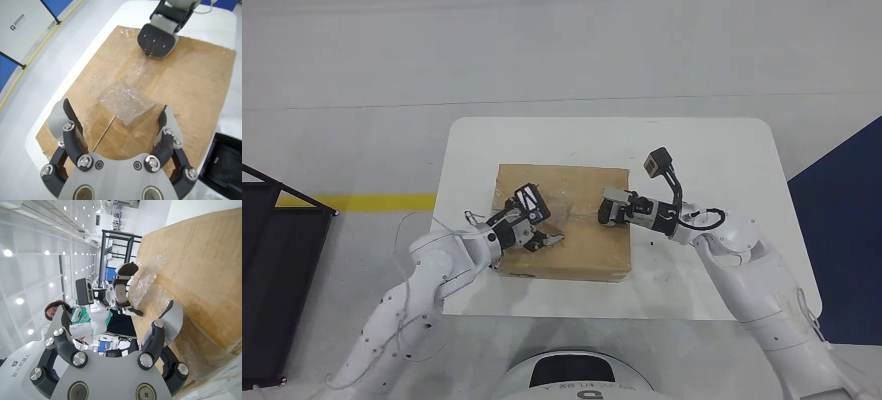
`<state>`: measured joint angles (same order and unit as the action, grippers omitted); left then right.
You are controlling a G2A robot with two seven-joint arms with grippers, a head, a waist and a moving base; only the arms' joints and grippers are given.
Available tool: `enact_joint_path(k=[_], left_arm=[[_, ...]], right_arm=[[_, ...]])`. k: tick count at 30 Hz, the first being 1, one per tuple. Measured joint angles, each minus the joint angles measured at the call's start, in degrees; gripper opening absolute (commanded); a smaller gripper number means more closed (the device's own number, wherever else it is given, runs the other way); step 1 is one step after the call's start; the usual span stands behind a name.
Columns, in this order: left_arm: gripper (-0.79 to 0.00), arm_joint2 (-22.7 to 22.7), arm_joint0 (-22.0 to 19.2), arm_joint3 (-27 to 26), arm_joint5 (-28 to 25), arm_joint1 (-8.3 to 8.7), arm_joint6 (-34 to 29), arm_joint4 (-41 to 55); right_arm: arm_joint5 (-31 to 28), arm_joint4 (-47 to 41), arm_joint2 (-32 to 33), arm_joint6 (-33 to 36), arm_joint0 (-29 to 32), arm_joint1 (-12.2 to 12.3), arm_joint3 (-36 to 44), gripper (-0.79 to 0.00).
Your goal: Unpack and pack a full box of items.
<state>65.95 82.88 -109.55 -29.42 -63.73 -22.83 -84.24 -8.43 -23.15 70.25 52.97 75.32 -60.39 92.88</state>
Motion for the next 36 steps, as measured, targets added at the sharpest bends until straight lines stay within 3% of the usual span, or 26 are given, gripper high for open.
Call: enact_joint_path(k=[5, 18, 36], left_arm=[[0.000, -0.08, 0.19, 0.04, 2.92, 0.01, 0.90, -3.78], [0.000, 0.28, -1.54, 0.66, 4.77, -0.04, 2.68, -7.71], [0.000, 5.04, -1.90, -0.11, 10.07, 0.70, 9.29, -20.80]], right_arm=[[-0.01, 0.04, 0.12, 0.16, 0.04, 0.03, 0.06, 0.000], [-0.52, -0.13, 0.10, 0.63, -0.18, 0.00, -1.05, 0.000], [-1.46, -0.71, 0.58, 0.75, 0.39, 0.04, -1.55, 0.000]])
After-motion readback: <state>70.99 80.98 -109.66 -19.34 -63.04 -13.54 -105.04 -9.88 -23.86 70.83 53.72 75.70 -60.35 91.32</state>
